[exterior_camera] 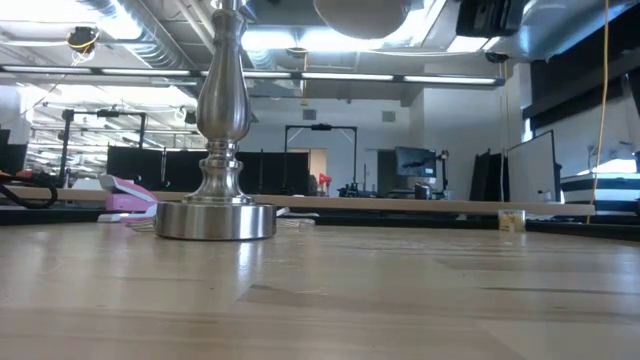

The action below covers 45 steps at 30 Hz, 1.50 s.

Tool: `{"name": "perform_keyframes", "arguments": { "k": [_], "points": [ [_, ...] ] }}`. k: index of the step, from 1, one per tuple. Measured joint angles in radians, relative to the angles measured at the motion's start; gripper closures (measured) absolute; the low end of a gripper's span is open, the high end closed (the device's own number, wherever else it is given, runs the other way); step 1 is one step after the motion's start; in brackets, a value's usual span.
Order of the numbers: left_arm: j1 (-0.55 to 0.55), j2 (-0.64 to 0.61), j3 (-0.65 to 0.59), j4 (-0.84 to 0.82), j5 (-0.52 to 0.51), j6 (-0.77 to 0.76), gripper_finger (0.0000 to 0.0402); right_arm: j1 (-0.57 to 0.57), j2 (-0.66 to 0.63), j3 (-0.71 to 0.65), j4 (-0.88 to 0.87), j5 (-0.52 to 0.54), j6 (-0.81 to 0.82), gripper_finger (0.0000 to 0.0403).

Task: Screw lightbulb
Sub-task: Insert the lightbulb into the desk lamp

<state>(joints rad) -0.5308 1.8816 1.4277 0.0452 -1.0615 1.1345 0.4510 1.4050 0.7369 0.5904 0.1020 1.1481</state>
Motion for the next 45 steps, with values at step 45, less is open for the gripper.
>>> {"name": "perform_keyframes", "arguments": {
  "k": [45],
  "points": [
    [0.01, 0.009, -0.001, -0.045, -0.007, -0.001, 0.0257, -0.04, 0.027, 0.015, -0.05, 0.157, 0.03, 0.0166]
  ]
}}
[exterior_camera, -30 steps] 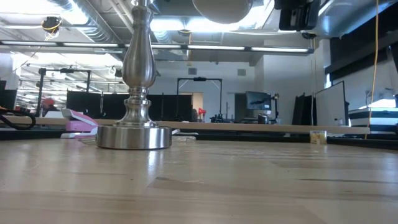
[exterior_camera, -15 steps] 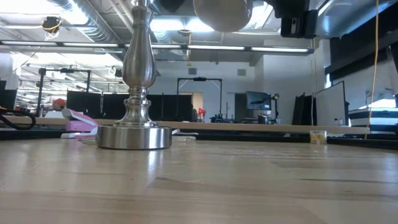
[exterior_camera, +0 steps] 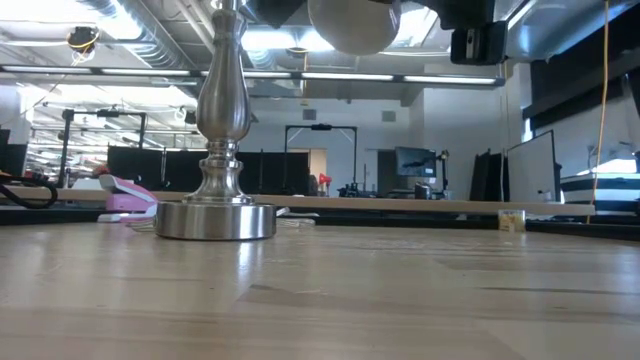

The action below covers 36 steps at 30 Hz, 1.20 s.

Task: Screw lightbulb
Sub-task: Insert the lightbulb into the desk lamp

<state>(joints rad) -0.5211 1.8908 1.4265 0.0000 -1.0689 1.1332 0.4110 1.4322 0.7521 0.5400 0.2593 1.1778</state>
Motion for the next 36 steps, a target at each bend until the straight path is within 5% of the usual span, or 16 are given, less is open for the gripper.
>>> {"name": "perform_keyframes", "arguments": {
  "k": [9, 24, 36],
  "points": [
    [-0.001, 0.0, 0.0, -0.034, -0.001, 0.056, 0.0241, 0.0, 0.0, 0.0, -0.029, -0.02, 0.006, 0.0263],
    [-0.006, 0.0, 0.0, -0.044, -0.02, 0.079, 0.0223, -0.003, 0.0, 0.0, -0.04, -0.025, -0.06, 0.0285],
    [-0.034, -0.002, 0.001, -0.042, -0.041, -0.129, 0.0222, -0.007, -0.005, 0.0, -0.009, -0.035, -0.059, 0.0287]
  ]
}}
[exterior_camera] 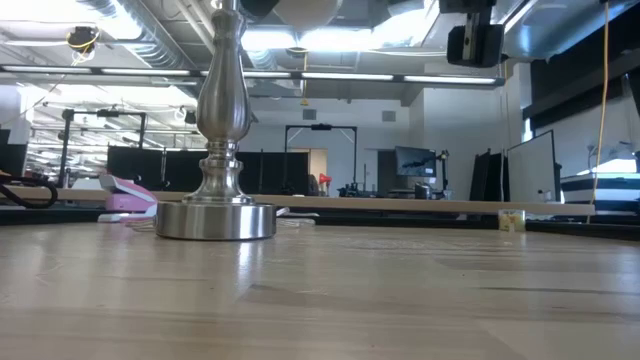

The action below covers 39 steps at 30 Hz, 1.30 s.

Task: Screw lightbulb
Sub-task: Insert the lightbulb into the desk lamp

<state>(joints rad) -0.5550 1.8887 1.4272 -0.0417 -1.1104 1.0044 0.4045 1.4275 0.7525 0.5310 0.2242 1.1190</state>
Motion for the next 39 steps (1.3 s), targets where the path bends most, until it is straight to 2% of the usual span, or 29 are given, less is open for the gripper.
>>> {"name": "perform_keyframes", "arguments": {
  "k": [13, 23, 28, 39],
  "points": [
    [-0.007, 0.0, 0.011, 0.024, 0.003, -0.09, 0.0221, -0.02, -0.009, 0.001, 0.0, -0.013, -0.003, 0.0288],
    [-0.014, 0.0, 0.027, 0.003, -0.004, -0.001, 0.0221, -0.021, -0.024, 0.002, 0.003, -0.022, -0.021, 0.0288],
    [-0.014, -0.002, 0.028, -0.053, -0.05, 0.047, 0.0221, -0.022, -0.043, 0.0, -0.013, -0.013, -0.024, 0.0288],
    [0.009, -0.002, 0.028, -0.079, -0.07, 0.052, 0.0221, -0.021, -0.044, 0.0, -0.026, -0.025, -0.024, 0.0288]
  ]
}}
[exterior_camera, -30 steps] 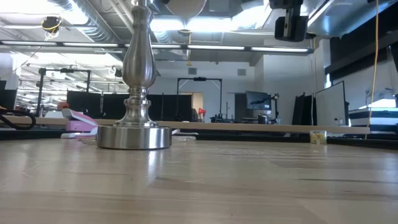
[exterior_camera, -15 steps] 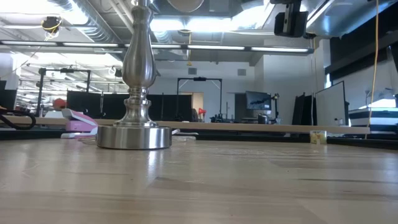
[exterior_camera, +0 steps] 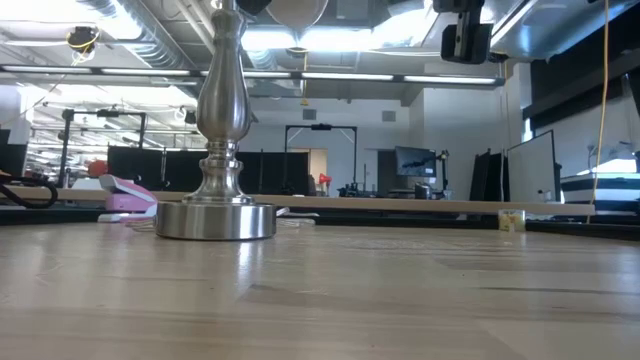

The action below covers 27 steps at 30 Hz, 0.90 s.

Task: Screw lightbulb
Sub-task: Insert the lightbulb into the desk lamp

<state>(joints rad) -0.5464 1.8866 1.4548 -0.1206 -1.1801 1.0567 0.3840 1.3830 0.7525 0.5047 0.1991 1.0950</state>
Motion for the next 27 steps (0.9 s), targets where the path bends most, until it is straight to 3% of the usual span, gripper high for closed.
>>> {"name": "perform_keyframes", "arguments": {
  "k": [4, 9, 22, 27],
  "points": [
    [0.005, 0.0, -0.001, -0.006, -0.018, 0.003, 0.0226, 0.0, 0.0, 0.0, 0.0, -0.007, 0.0, 0.0288],
    [0.01, 0.0, -0.001, -0.005, -0.041, 0.002, 0.0271, 0.0, 0.0, 0.0, 0.002, -0.009, 0.0, 0.0288],
    [-0.003, 0.0, -0.002, 0.0, -0.044, -0.056, 0.0272, 0.0, -0.005, 0.0, 0.007, -0.041, -0.041, 0.0287],
    [-0.015, 0.0, -0.002, 0.002, -0.056, -0.055, 0.0272, 0.002, -0.035, 0.0, 0.006, -0.073, -0.126, 0.0257]
  ]
}}
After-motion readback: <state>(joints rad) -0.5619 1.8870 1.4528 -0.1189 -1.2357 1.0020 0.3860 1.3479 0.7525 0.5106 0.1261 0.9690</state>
